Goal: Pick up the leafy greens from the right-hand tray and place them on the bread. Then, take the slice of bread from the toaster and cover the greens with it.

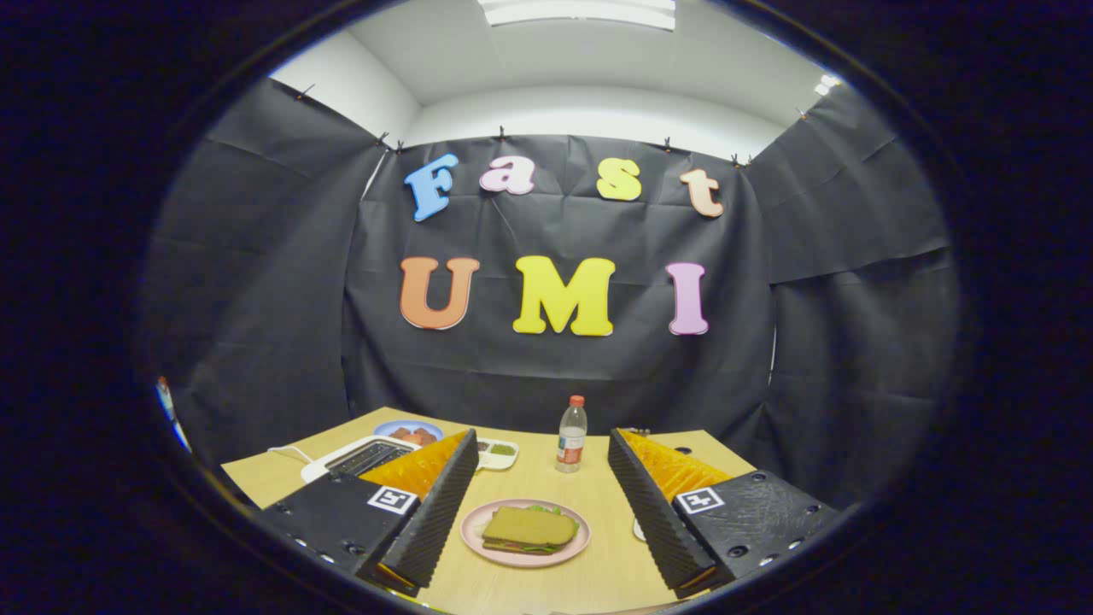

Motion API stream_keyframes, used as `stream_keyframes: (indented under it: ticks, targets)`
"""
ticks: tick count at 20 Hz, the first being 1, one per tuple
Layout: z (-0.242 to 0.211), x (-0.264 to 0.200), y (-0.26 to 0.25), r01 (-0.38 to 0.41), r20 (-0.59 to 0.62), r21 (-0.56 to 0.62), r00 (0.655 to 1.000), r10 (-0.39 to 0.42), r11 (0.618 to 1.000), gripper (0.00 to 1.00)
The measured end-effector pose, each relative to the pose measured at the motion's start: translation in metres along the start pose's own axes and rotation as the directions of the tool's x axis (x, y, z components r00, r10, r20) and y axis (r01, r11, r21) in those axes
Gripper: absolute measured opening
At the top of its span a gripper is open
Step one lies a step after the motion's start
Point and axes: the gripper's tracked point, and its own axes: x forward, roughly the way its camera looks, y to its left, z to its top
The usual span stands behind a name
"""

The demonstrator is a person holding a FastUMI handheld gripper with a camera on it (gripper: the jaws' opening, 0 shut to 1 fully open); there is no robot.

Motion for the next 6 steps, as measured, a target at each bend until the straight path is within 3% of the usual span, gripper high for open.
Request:
stream_keyframes:
  ticks: [6]
  targets:
    - [-0.012, -0.006, -0.022, 0.044, -0.026, 0.037, 0.999, -0.043, 0.998, 0.94]
